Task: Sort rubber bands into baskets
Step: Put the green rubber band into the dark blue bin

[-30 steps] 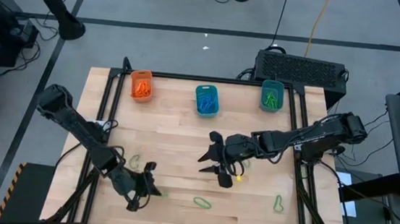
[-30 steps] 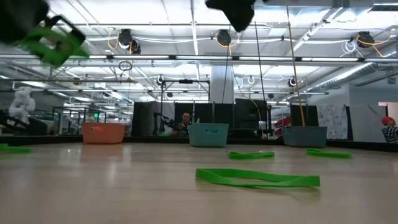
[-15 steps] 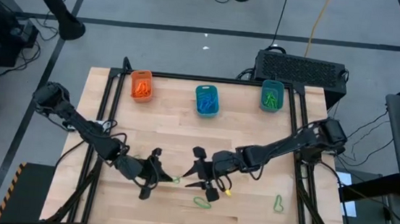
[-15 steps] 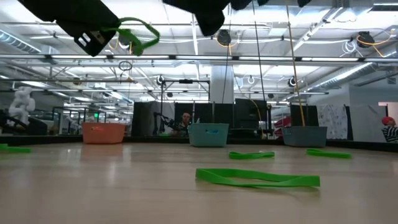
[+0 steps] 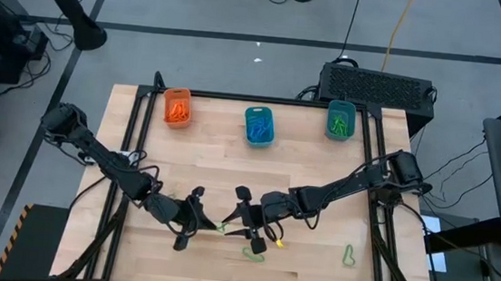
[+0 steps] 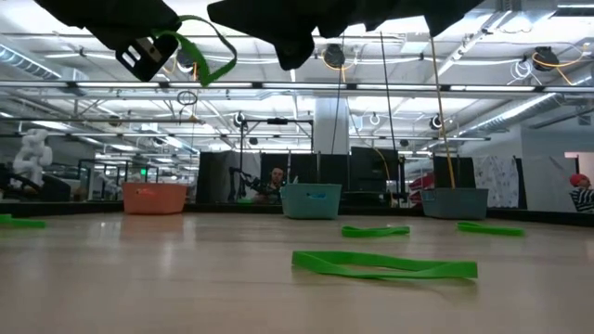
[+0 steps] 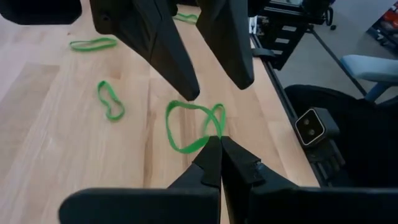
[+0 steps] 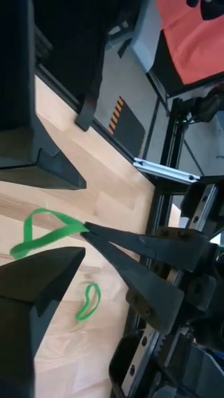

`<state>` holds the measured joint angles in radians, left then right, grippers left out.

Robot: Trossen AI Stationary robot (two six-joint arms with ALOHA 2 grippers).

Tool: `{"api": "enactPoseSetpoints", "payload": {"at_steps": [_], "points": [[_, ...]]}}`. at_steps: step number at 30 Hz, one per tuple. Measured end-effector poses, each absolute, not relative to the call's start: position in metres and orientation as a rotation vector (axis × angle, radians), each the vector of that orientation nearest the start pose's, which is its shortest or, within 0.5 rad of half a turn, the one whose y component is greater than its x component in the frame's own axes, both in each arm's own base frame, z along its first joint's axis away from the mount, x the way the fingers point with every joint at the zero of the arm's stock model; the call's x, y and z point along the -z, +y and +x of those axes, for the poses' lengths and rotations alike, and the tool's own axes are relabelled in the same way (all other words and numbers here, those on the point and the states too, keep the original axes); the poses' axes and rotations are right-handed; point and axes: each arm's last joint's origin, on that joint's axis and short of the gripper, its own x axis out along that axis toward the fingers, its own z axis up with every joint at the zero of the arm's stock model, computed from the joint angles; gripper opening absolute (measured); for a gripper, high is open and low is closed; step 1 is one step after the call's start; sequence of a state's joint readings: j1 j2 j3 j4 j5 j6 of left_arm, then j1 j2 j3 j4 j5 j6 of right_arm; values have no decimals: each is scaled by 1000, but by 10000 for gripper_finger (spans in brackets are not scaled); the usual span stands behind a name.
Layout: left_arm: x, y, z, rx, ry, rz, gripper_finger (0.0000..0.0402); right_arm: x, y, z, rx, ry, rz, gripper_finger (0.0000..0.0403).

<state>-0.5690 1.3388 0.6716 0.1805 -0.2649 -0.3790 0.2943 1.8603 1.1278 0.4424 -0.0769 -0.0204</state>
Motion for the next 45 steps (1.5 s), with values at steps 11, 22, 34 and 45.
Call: {"api": "enactPoseSetpoints", "payload": {"at_steps": [11, 22, 34, 45], "points": [[-216, -142, 237, 235, 432, -136, 2, -209, 121, 392, -369, 290, -55, 153], [-217, -142, 237, 235, 427, -130, 2, -209, 121, 392, -370, 290, -74, 88], [-218, -141, 237, 193, 406, -127, 19, -209, 119, 392, -343, 290, -107, 1], [-217, -141, 237, 191, 411, -124, 24, -207, 117, 392, -342, 313, -103, 29]]}}
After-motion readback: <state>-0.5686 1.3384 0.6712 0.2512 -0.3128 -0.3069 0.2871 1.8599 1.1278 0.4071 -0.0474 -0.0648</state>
